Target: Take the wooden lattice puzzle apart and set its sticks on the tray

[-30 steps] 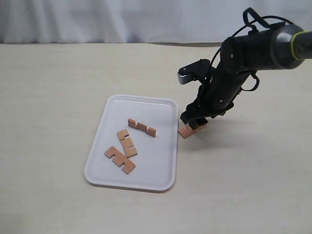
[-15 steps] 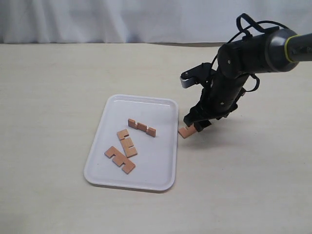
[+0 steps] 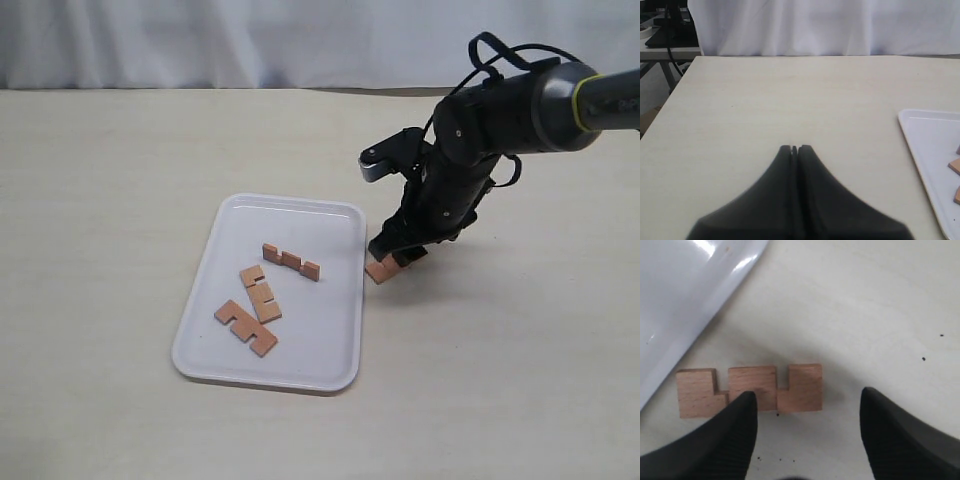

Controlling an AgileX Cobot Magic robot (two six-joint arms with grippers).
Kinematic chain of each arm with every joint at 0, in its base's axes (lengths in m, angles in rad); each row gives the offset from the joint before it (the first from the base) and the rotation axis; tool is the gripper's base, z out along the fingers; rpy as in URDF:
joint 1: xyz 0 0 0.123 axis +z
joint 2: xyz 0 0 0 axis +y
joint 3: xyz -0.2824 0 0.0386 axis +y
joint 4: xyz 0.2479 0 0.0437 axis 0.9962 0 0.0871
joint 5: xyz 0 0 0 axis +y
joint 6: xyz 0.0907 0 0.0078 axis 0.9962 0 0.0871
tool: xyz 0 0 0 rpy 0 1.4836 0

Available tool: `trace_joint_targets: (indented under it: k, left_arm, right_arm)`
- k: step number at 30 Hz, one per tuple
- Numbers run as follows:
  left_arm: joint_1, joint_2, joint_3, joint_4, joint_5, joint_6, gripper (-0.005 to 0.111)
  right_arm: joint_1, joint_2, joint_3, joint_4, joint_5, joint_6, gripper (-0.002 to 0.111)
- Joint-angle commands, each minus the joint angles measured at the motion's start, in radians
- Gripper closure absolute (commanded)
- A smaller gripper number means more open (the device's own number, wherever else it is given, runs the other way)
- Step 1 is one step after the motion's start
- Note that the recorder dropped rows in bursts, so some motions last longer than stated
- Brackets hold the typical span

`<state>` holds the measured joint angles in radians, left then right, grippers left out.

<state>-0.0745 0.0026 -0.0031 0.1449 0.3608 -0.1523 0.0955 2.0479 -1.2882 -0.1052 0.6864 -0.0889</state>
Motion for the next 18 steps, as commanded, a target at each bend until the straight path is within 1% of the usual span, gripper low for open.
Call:
trace_joint_targets:
  k: [1,18]
  left_arm:
    - [-0.008,-0.003,0.003,0.000,-0.006,0.002,0.107]
    - [-0.008,-0.003,0.003,0.000,-0.006,0.002,0.107]
  right_arm:
    - [0.001,-0.002,-0.003,-0.015,-0.012,0.012,0.051]
    - [0.001,-0.002,-0.003,-0.012,-0.017,0.015,0.051]
